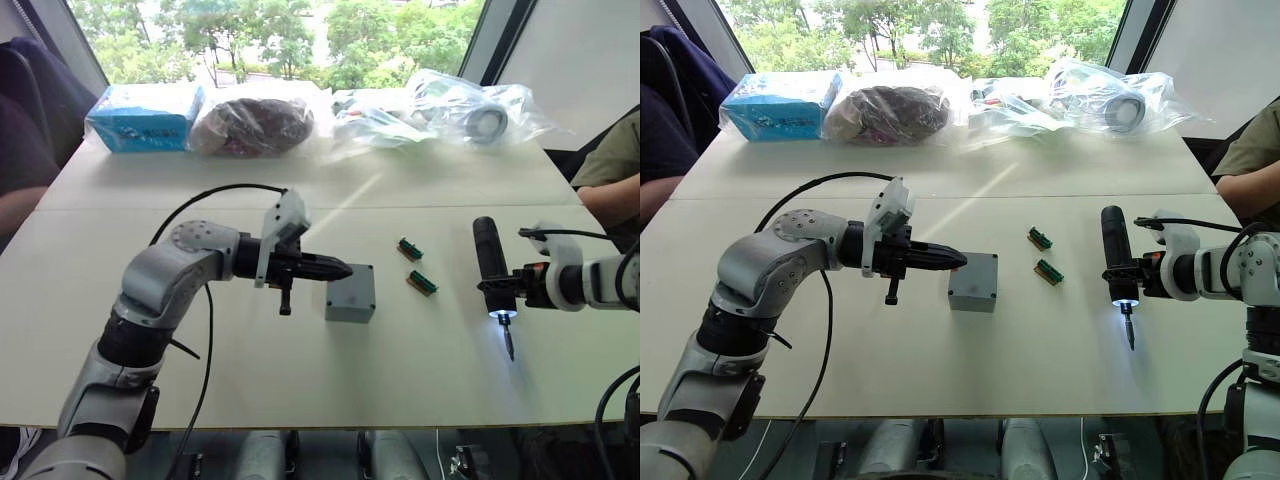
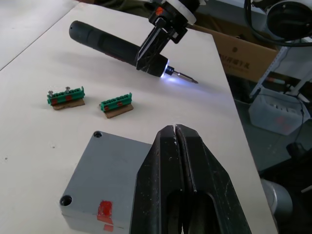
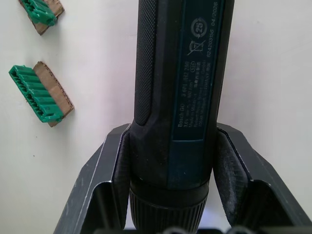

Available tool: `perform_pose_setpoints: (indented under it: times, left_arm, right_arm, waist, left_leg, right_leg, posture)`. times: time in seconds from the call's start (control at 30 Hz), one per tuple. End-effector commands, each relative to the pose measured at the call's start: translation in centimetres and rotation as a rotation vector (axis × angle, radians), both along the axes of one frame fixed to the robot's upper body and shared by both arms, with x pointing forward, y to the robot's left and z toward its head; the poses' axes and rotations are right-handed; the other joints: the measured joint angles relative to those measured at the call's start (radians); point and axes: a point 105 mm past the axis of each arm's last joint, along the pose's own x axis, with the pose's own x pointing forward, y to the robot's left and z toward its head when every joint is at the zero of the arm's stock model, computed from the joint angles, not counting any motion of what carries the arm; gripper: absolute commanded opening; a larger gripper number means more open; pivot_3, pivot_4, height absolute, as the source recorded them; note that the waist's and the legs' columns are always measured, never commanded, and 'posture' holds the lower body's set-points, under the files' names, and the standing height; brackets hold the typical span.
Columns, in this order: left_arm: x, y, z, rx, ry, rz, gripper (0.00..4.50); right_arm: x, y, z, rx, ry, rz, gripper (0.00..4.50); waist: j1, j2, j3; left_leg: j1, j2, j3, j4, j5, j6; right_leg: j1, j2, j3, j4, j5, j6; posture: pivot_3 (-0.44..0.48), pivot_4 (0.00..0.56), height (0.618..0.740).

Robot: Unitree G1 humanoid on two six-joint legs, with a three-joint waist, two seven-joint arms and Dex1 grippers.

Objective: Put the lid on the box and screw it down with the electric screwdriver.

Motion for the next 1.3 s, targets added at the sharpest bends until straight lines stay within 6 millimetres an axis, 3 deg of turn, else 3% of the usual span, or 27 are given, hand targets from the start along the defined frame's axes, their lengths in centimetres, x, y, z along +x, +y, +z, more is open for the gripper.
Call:
perform_pose_setpoints:
  times: [0.03, 0.17, 0.23, 0.27, 0.4, 0.47, 0.7, 0.77, 0.8, 0.93, 1.03, 1.2, 1.3]
  left_arm:
    - [-0.1, -0.3, 0.2, 0.016, -0.058, 0.0, 0.0]
    - [0.1, -0.2, 0.0, 0.025, -0.063, 0.011, 0.0]
    - [0.3, 0.1, -0.2, 0.037, -0.068, 0.017, 0.0]
    - [0.4, 0.2, -0.3, 0.042, -0.068, 0.022, 0.0]
    - [1.3, 0.9, -0.2, 0.052, -0.088, 0.059, 0.0]
    - [1.9, 1.3, 0.0, 0.051, -0.1, 0.087, 0.0]
    - [4.2, 4.1, 1.5, 0.03, -0.135, 0.203, 0.0]
    - [5.0, 5.0, 1.2, 0.045, -0.132, 0.256, 0.0]
    - [5.2, 5.2, 1.0, 0.052, -0.128, 0.266, 0.0]
    - [4.6, 4.5, -1.9, 0.155, -0.119, 0.212, 0.0]
    - [4.8, 4.1, -4.2, 0.229, -0.132, 0.221, 0.0]
    - [3.7, 2.7, -5.5, 0.211, -0.1, 0.177, 0.0]
    - [3.4, 2.2, -6.0, 0.227, -0.103, 0.155, 0.0]
  right_arm:
    - [0.8, -1.4, 1.5, -0.039, -0.067, -0.03, 1.85]
    - [1.0, -1.8, 0.9, -0.097, -0.06, -0.014, 1.85]
    - [0.9, -1.9, 0.4, -0.137, -0.052, 0.008, 2.86]
    - [0.9, -1.9, 0.3, -0.154, -0.052, 0.019, 3.0]
    - [1.1, -2.0, 0.5, -0.167, -0.067, 0.025, 4.43]
    - [1.3, -2.1, 1.0, -0.167, -0.089, 0.024, 4.43]
    - [2.4, 0.4, 9.3, -0.119, -0.395, 0.157, 4.43]
    - [2.3, 3.2, 13.2, -0.055, -0.586, 0.287, 4.43]
    - [2.0, 4.3, 14.2, -0.036, -0.639, 0.341, 4.43]
    - [-0.4, 9.1, 9.2, -0.222, -0.583, 0.7, 4.43]
    - [-2.9, 12.6, 6.0, -0.107, -0.544, 0.869, 4.43]
    - [-4.7, 13.5, 1.1, -0.175, -0.452, 0.974, 4.43]
    - [-4.9, 14.1, 0.1, -0.152, -0.457, 0.977, 4.43]
  waist:
    - [0.001, 0.0, 0.0]
    - [0.002, 0.0, 0.0]
    - [0.003, 0.0, 0.0]
    - [0.003, 0.0, 0.0]
    - [0.004, 0.0, 0.0]
    - [0.004, 0.0, 0.0]
    - [0.002, 0.0, 0.0]
    - [0.001, 0.0, 0.0]
    - [0.001, 0.0, 0.0]
    - [0.007, -0.003, -0.001]
    - [0.007, -0.004, -0.001]
    - [0.005, -0.003, 0.0]
    - [0.004, -0.004, 0.0]
  left_leg:
    - [0.0, 0.0, 0.0, 0.0, 0.001, -0.002]
    - [0.0, 0.0, 0.0, 0.001, 0.002, -0.004]
    - [0.0, 0.0, 0.0, 0.001, 0.002, -0.003]
    - [0.0, 0.0, 0.0, 0.002, 0.002, -0.003]
    - [0.0, 0.0, 0.0, 0.002, 0.002, -0.004]
    - [0.0, 0.0, 0.0, 0.003, 0.002, -0.004]
    - [0.0, 0.0, 0.0, 0.003, 0.002, -0.004]
    - [0.0, 0.0, 0.0, 0.003, 0.002, -0.004]
    - [0.0, 0.0, 0.0, 0.003, 0.002, -0.004]
    - [0.0, 0.001, -0.002, 0.002, 0.002, -0.004]
    - [0.0, -0.001, -0.001, 0.003, 0.002, -0.004]
    - [-0.004, 0.0, -0.002, 0.016, -0.002, 0.003]
    - [-0.004, 0.0, -0.002, 0.017, -0.003, 0.005]
  right_leg:
    - [0.0, 0.0, 0.0, 0.0, 0.0, 0.0]
    - [0.0, 0.0, 0.0, 0.0, 0.0, 0.0]
    - [0.001, 0.0, 0.0, 0.0, 0.0, 0.001]
    - [0.001, 0.0, 0.0, 0.0, 0.0, 0.001]
    - [0.001, 0.0, 0.0, 0.0, 0.0, 0.001]
    - [0.002, 0.0, 0.0, 0.0, 0.001, 0.001]
    - [0.001, 0.0, 0.0, 0.0, 0.001, 0.001]
    - [0.001, 0.0, 0.0, 0.0, 0.001, 0.001]
    - [0.001, 0.0, 0.0, 0.0, 0.001, 0.001]
    - [0.002, 0.002, -0.001, -0.001, 0.001, 0.001]
    - [0.004, 0.0, -0.001, -0.001, 0.001, 0.002]
    - [0.003, 0.0, -0.001, 0.002, 0.002, 0.005]
    - [0.004, -0.001, -0.001, 0.001, 0.003, 0.006]
  posture:
    - [0.0, 0.15, 0.74]
    - [0.0, 0.15, 0.74]
    - [0.0, 0.15, 0.74]
    - [0.0, 0.15, 0.74]
    - [0.0, 0.15, 0.74]
    - [0.0, 0.15, 0.74]
    - [0.0, 0.15, 0.74]
    - [0.0, 0.15, 0.74]
    - [0.0, 0.15, 0.74]
    - [0.0, 0.15, 0.74]
    - [0.0, 0.15, 0.74]
    - [0.0, 0.15, 0.74]
    - [0.0, 0.15, 0.74]
